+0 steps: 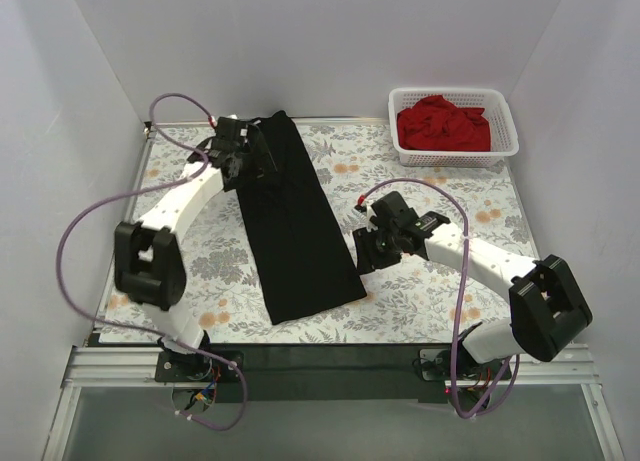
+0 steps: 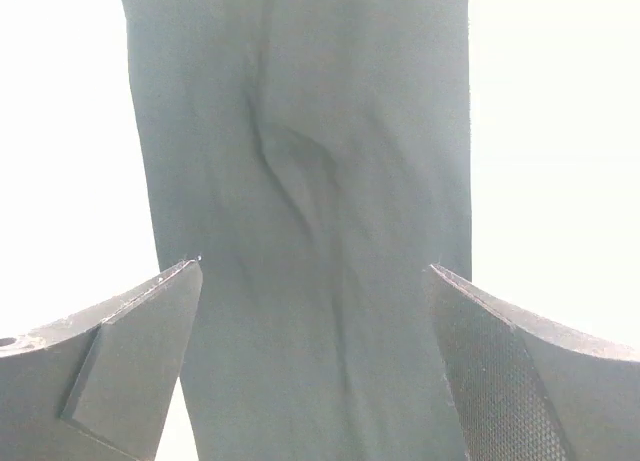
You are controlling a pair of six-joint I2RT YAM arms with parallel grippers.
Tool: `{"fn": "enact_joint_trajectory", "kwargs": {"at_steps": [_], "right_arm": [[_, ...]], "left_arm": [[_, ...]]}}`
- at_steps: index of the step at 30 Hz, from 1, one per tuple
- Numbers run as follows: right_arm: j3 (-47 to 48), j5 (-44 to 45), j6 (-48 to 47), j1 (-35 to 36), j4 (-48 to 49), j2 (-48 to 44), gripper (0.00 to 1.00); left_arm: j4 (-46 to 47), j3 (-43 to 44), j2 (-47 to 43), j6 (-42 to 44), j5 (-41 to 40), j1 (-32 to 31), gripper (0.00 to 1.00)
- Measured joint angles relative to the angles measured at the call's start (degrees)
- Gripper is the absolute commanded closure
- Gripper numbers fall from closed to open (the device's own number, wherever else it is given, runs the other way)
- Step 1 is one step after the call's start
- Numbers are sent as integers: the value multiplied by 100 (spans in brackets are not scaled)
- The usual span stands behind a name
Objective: Fold and stack the t-shirts
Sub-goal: Fold the tshirt
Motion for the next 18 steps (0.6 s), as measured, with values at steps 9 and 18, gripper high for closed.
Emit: {"fn": "enact_joint_trajectory", "kwargs": {"at_steps": [9,18], "right_arm": [[-101,-125,208,4,74,153,54],[-264,-122,459,188,142,179,56]], "left_arm": [[-713,-2872,-3521,-984,332,-745,22],[-1982,-4575,-3987,-2140,949,-1921,31]]}}
